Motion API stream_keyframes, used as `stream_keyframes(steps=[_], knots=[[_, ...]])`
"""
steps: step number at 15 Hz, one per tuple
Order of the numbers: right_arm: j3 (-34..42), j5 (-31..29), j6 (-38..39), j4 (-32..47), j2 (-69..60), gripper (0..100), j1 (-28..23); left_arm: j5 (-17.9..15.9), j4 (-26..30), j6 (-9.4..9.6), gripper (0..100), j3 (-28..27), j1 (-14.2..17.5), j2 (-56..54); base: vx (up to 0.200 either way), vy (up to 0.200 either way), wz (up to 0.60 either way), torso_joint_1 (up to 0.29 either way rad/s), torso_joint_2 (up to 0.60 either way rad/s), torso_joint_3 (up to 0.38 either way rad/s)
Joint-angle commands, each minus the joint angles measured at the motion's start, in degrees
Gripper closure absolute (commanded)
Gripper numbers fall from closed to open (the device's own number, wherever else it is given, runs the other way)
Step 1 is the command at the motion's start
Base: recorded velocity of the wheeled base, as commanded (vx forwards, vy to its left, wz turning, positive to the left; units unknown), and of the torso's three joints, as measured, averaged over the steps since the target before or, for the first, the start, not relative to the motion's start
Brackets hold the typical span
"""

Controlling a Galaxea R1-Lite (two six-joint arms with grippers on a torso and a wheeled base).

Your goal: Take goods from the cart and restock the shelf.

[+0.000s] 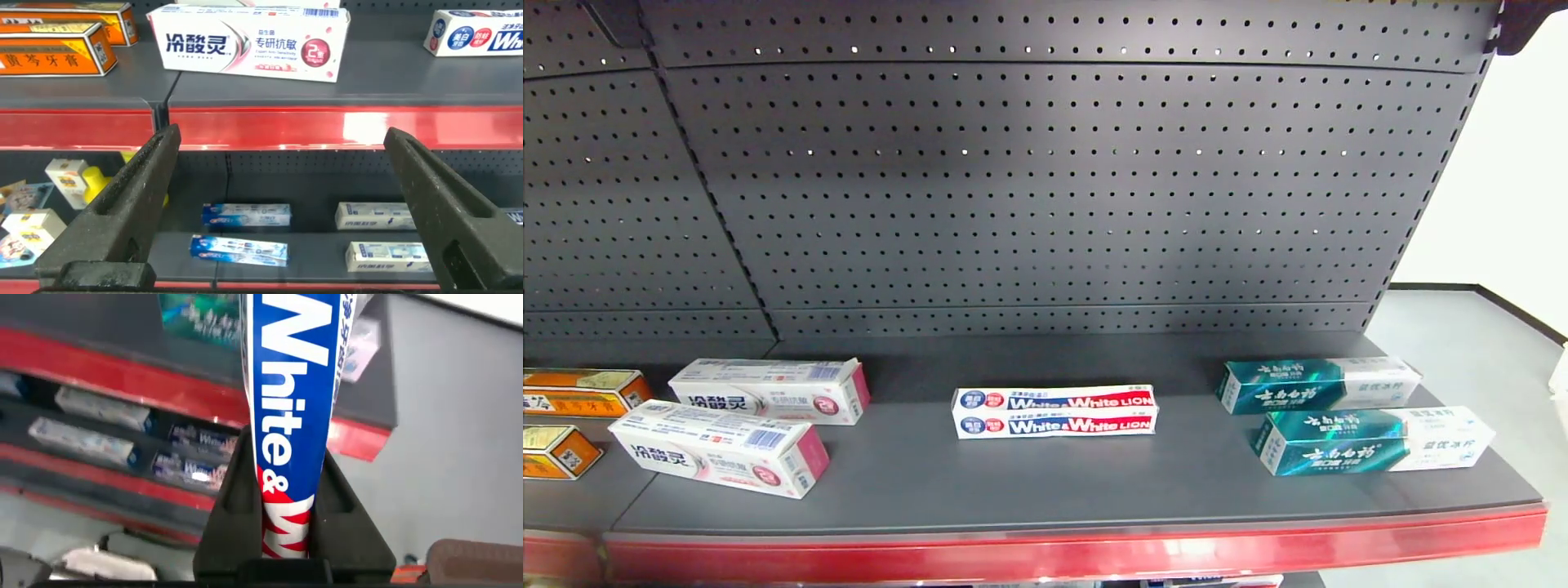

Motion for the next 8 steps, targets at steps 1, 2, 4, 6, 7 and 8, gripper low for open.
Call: stream_keyframes(steps=[1,2,4,6,7,8], knots=[[-2.3,0.2,0.2,0.5,-4.0,100,-0.6,0.0,0.0,-0.1,0,0.0,0.0,0.1,0.0,0.0,0.0,0.0,0.0,0.0],[-2.1,0.3,0.2,0.5,-4.9,100,-0.6,-0.2,0.0,0.34,0,0.0,0.0,0.1,0.0,0.0,0.0,0.0,0.0,0.0],[-1.6,0.3,0.3,0.5,-6.4,100,-0.6,-0.5,0.0,0.34,0,0.0,0.0,0.1,0.0,0.0,0.0,0.0,0.0,0.0],[1.0,0.1,0.5,-0.2,-8.6,100,-0.7,-0.3,0.0,-0.19,0,0.0,-0.1,0.1,0.0,0.0,0.0,0.0,0.0,0.0],[2.8,-0.1,0.7,-0.9,-10.5,100,-0.8,-0.4,0.0,-0.02,0,0.0,-0.1,0.1,0.0,0.0,0.0,0.0,0.0,0.0],[4.8,-0.1,1.0,-1.8,-12.4,100,-1.1,-0.5,0.1,0.16,0,0.0,-0.1,0.1,0.0,0.0,0.0,0.0,0.0,0.0]])
